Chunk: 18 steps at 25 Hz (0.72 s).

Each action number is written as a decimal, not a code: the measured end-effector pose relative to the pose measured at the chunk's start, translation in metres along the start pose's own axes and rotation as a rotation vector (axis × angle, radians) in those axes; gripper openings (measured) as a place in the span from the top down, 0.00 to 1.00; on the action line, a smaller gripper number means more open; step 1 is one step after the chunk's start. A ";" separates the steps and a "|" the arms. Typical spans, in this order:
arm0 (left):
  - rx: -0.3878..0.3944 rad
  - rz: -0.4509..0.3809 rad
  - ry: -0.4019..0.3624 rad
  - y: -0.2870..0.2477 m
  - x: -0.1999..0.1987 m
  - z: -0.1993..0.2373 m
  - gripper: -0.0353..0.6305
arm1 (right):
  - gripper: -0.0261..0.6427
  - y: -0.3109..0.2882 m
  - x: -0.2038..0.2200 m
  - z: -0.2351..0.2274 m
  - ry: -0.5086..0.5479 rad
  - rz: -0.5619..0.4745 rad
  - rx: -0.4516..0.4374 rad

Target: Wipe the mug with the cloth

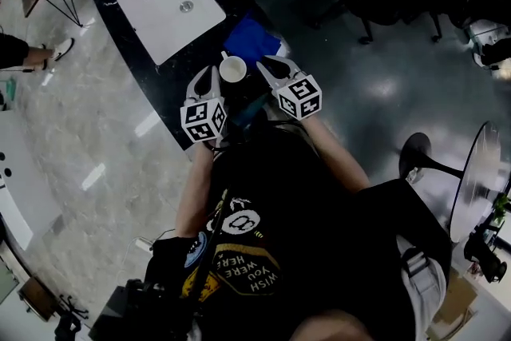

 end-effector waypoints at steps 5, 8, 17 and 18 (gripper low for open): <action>0.039 -0.023 -0.091 0.013 -0.012 -0.033 0.94 | 0.96 0.012 -0.025 0.020 -0.045 -0.065 0.033; 0.050 -0.035 -0.108 0.018 -0.021 -0.043 0.94 | 0.96 0.016 -0.036 0.026 -0.047 -0.083 0.035; 0.036 -0.082 -0.101 0.038 -0.037 -0.048 0.94 | 0.96 0.033 -0.031 0.041 -0.048 -0.086 0.045; 0.034 -0.083 -0.100 0.040 -0.036 -0.047 0.94 | 0.96 0.033 -0.029 0.041 -0.053 -0.088 0.046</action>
Point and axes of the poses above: the fingertips, and each gripper's own axes: y backward along the fingers, z to its left, x out of its underside, the point moved 3 cm from there along y, backward along the fingers, and after that the axes turned 2 degrees about z, right-handed, at the moved point
